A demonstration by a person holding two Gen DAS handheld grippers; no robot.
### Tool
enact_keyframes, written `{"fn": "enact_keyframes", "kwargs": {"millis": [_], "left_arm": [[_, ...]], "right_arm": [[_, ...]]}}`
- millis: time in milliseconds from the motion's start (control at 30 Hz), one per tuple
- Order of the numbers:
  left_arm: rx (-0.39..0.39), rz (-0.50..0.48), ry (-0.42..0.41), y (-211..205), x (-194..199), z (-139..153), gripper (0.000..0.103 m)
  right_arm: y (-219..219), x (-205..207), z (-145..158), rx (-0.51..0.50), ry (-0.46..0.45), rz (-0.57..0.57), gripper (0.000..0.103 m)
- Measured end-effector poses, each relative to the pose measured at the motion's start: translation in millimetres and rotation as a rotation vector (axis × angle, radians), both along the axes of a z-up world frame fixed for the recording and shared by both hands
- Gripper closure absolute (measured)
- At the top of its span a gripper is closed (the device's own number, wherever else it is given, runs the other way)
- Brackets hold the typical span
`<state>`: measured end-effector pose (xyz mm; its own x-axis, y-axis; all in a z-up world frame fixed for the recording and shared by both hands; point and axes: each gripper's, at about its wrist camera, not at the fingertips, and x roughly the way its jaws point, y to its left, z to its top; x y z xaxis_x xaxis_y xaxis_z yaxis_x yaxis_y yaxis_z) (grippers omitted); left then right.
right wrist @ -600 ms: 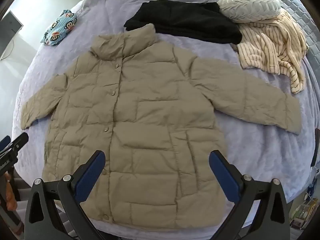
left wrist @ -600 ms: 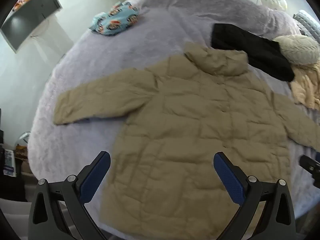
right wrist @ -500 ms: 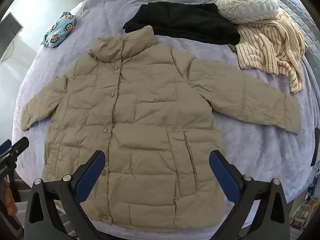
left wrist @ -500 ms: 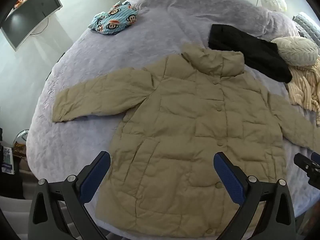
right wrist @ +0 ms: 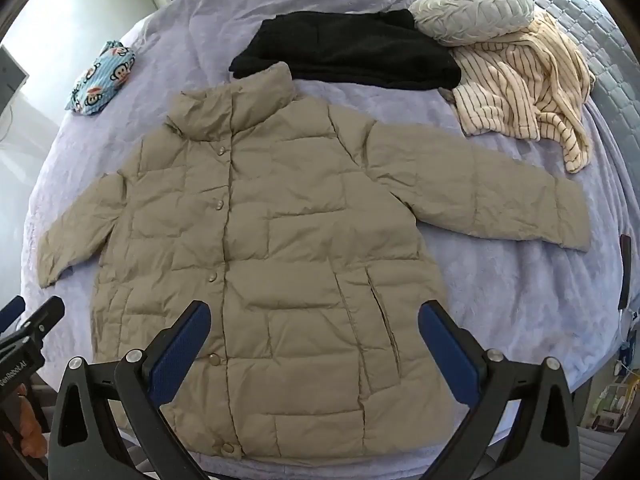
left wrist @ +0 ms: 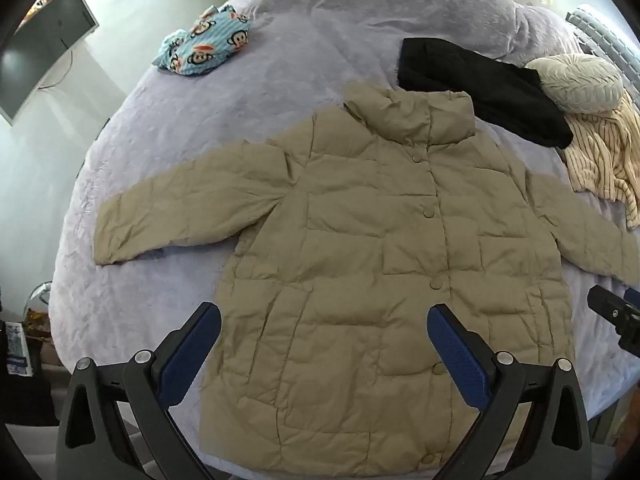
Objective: Fold large clothes
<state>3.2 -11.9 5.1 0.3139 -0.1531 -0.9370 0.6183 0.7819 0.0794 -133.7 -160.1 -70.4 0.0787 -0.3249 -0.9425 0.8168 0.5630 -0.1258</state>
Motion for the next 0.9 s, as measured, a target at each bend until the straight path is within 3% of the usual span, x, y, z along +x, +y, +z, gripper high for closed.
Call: {"fn": "enact_keyframes", "kwargs": {"millis": [900], "left_arm": [[0.057,-0.001,0.058,-7.0,3.5,-24.3,0.0]], "right_arm": [[-12.6,8.4,-23.0,0.061,0.045,-0.005,0.0]]}}
